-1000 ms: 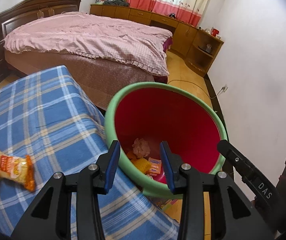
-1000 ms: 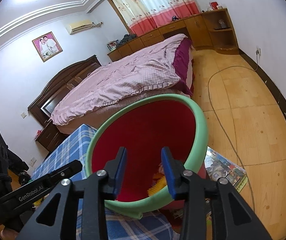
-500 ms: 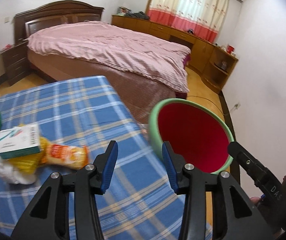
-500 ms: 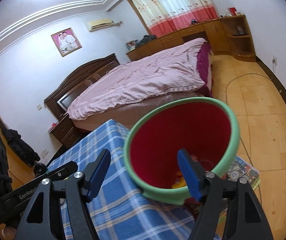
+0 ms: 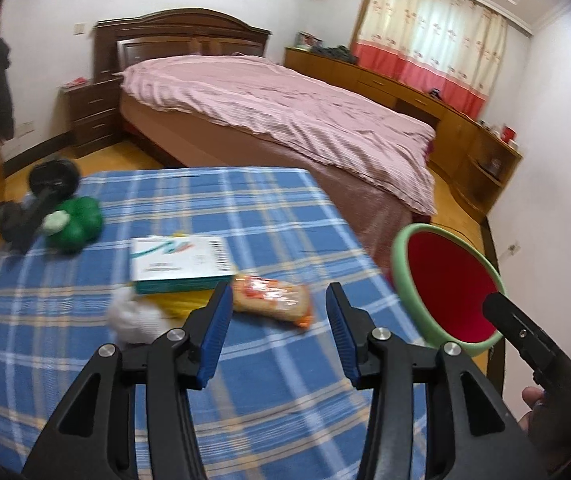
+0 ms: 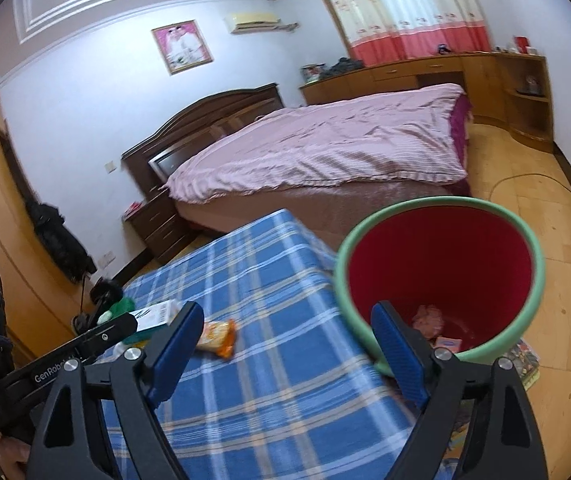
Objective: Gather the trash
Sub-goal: 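Move both open tools back over the table items, then lower both open tools toward the white glove and orange snack bag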
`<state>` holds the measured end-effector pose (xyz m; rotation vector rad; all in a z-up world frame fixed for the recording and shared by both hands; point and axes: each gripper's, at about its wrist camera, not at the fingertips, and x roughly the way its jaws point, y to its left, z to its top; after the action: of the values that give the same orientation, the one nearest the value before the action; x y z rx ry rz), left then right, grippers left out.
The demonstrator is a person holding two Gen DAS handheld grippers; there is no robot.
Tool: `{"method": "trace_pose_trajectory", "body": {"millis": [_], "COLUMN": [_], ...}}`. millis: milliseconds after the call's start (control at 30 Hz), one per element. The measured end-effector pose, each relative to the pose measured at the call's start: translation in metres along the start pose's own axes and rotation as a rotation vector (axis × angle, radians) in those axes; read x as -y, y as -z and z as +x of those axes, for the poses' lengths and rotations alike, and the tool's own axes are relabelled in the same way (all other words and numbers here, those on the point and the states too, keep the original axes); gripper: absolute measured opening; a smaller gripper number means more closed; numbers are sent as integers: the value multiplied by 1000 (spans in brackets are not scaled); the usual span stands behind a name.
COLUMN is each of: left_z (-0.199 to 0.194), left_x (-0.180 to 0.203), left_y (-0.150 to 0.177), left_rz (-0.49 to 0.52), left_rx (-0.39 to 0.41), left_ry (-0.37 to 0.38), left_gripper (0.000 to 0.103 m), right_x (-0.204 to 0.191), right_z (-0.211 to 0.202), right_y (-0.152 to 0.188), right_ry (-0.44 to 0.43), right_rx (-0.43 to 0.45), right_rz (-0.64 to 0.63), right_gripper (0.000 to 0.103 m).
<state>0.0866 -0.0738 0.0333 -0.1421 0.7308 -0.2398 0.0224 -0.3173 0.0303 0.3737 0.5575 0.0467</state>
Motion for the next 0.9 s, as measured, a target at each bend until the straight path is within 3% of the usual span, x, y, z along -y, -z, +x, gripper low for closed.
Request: {"method": "trace_pose_trajectory", "body": {"millis": [433, 633, 900], "left_z": [-10, -8, -5], "left_x": [-98, -127, -154], "left_y": [12, 17, 24], "left_rz": [-151, -215, -259], "left_rx": [-9, -21, -23], "left_ry": [-181, -219, -256], "left_gripper": [49, 54, 60], "right_x": [-77, -110, -138], "right_z": [41, 63, 100], "right_y": [12, 20, 31], "right_ry": [-84, -118, -140], "right_rx": [-101, -136, -199], "right_rz": [-103, -156, -200], "right_gripper": [95, 103, 103]}}
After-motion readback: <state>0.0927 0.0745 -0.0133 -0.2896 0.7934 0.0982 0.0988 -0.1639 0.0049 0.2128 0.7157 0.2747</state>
